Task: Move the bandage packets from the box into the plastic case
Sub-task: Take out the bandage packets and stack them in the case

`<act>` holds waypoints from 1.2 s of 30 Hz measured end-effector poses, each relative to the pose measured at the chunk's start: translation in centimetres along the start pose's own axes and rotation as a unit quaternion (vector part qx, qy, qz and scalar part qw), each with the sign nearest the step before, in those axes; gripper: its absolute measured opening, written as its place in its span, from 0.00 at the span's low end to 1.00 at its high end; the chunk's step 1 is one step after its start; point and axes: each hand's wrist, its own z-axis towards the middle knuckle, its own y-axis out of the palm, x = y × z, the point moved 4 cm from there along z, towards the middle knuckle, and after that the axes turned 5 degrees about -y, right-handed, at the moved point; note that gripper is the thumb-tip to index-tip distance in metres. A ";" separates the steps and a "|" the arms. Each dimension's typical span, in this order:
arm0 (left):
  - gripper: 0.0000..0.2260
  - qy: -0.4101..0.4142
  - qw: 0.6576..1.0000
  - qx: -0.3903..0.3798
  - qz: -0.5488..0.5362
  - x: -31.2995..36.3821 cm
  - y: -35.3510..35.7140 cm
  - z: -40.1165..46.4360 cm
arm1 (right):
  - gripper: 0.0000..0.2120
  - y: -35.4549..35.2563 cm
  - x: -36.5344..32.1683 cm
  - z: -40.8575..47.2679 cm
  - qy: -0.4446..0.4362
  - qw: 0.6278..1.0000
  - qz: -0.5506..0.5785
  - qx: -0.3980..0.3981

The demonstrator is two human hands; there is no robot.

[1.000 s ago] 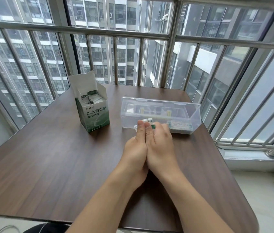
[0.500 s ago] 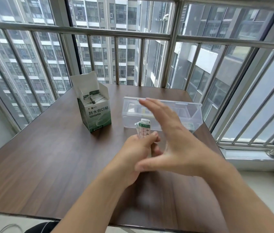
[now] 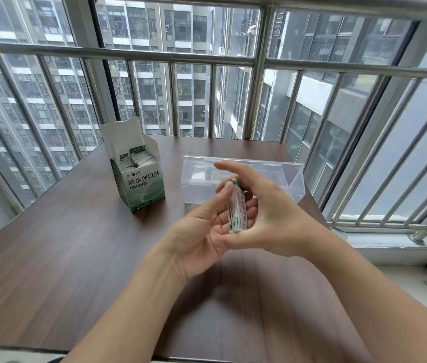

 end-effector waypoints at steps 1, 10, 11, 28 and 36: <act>0.15 0.011 1.000 0.010 0.000 0.0 -0.1 0.1 | 0.47 -0.1 0.0 0.0 0.003 1.000 0.012 -0.001; 0.18 0.035 0.998 0.012 0.057 0.2 1.1 0.2 | 0.44 -1.1 -0.1 0.2 0.020 0.998 -0.035 -0.042; 0.17 0.035 0.997 0.011 0.066 0.2 1.3 0.2 | 0.45 -1.1 0.0 0.2 0.015 0.998 -0.042 -0.051; 0.07 -0.022 0.986 0.043 0.159 0.6 2.1 0.1 | 0.36 -2.7 -0.2 -0.1 -0.002 0.983 -0.114 -0.143; 0.08 -0.016 0.914 0.117 0.388 2.3 2.4 -0.2 | 0.26 -3.5 -0.6 -0.2 -0.045 0.941 -0.258 -0.216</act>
